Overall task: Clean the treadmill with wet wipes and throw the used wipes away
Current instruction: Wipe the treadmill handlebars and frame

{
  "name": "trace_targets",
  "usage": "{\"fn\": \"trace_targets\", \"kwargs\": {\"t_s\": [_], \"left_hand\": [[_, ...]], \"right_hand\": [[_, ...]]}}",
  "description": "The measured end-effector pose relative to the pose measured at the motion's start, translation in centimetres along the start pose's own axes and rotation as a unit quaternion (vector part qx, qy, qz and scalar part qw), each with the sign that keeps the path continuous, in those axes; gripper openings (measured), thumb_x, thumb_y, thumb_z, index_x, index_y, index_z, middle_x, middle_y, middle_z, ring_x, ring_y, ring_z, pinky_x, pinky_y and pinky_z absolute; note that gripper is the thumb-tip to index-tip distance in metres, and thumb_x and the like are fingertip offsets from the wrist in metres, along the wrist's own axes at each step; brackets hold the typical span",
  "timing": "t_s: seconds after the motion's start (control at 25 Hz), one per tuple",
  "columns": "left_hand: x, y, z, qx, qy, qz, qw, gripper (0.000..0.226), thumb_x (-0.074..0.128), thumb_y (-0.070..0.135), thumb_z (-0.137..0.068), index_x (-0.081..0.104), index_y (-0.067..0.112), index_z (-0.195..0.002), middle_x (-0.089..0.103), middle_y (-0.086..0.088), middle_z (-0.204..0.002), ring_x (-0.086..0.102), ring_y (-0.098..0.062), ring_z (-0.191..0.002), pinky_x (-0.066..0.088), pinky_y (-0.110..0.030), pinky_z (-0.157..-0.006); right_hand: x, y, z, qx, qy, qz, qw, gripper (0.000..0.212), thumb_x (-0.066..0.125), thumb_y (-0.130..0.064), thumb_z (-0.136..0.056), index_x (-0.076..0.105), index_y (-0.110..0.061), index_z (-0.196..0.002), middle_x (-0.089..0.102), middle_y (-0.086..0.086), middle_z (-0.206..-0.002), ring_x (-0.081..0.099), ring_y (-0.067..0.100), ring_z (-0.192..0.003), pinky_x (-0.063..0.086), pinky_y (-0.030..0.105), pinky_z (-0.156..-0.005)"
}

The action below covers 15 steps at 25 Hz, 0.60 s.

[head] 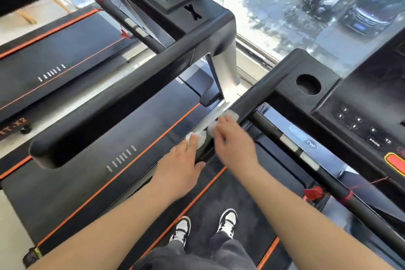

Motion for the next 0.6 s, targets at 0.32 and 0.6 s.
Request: {"fn": "trace_targets", "kwargs": {"t_s": [0.32, 0.6], "left_hand": [[0.5, -2.1, -2.3, -0.076, -0.154, 0.094, 0.981, 0.080, 0.069, 0.058, -0.077, 0.034, 0.028, -0.143, 0.062, 0.001, -0.123, 0.062, -0.023, -0.109, 0.052, -0.039, -0.093], [0.1, 2.0, -9.3, -0.047, -0.183, 0.236, 0.953, 0.077, 0.088, 0.045, -0.059, 0.052, 0.034, -0.127, 0.065, 0.016, -0.113, 0.063, -0.006, -0.102, 0.052, -0.026, -0.090]], "right_hand": [[1.7, 2.2, -4.7, -0.077, -0.094, 0.233, 0.965, 0.057, 0.018, -0.047, -0.107, 0.055, -0.019, -0.139, 0.048, 0.001, -0.152, 0.027, 0.022, -0.150, 0.007, 0.055, -0.125], [2.8, 5.6, -1.7, 0.019, -0.074, 0.056, 0.995, 0.072, 0.010, -0.045, -0.104, 0.014, -0.001, -0.160, -0.001, 0.014, -0.169, -0.005, 0.026, -0.157, -0.001, 0.042, -0.128]]}}
Point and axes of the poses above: each hand's wrist, its own z-axis away from the middle knuckle, its own x-axis out of the palm, y = z × x, the point moved 8 cm from there along -z, towards the middle knuckle
